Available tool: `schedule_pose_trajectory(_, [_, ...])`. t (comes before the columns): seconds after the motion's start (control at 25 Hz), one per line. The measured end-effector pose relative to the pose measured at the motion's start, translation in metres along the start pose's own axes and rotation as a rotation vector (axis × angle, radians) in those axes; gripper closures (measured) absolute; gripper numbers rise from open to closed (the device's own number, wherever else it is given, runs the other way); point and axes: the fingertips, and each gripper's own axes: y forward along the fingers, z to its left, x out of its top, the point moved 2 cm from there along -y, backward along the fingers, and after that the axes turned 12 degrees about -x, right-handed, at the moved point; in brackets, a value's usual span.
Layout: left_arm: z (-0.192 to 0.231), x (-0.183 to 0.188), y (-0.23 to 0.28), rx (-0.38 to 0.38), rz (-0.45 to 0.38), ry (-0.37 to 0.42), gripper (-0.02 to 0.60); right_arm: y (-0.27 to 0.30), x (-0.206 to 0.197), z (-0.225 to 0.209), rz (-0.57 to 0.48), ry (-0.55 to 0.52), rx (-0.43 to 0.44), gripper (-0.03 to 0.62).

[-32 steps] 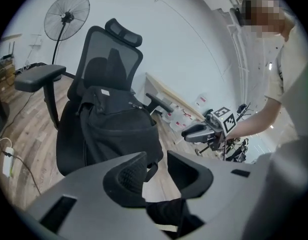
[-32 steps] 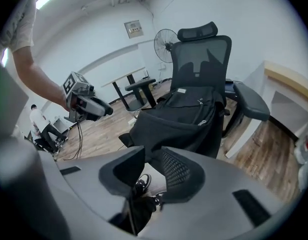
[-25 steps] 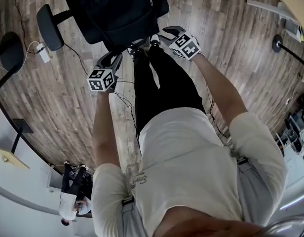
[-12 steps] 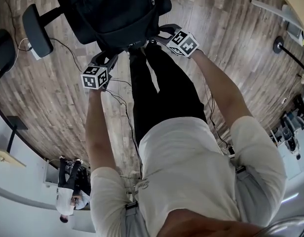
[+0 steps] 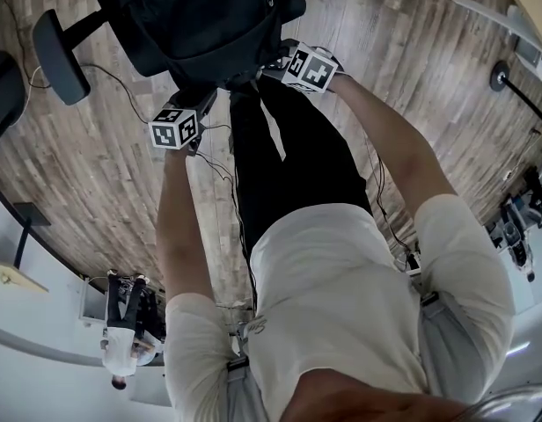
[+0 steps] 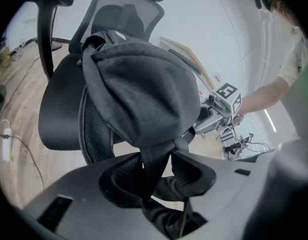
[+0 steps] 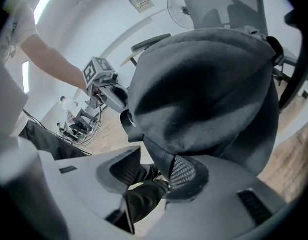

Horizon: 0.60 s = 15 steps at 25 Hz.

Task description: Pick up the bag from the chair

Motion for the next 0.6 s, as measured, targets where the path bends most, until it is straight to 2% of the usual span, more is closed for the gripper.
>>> schedule_pose_trajectory(0.2, [-0.02,0.013,-0.015,-0.008,-0.007,0.005,0.422,-0.023,0.012,0.001,-0.047,0.077,0.026,0.491])
schedule_pose_trajectory(0.48, [-0.042,0.048,-0.051,-0.04,-0.088,-0.029,0.426,-0.06,0.058,0.003,-0.124,0.146,0.062,0.511])
schedule_pose_trajectory(0.6, [-0.053,0.069,-0.069,-0.051,-0.14,-0.031,0.428,-0.078,0.082,0.001,-0.164,0.134,0.07,0.517])
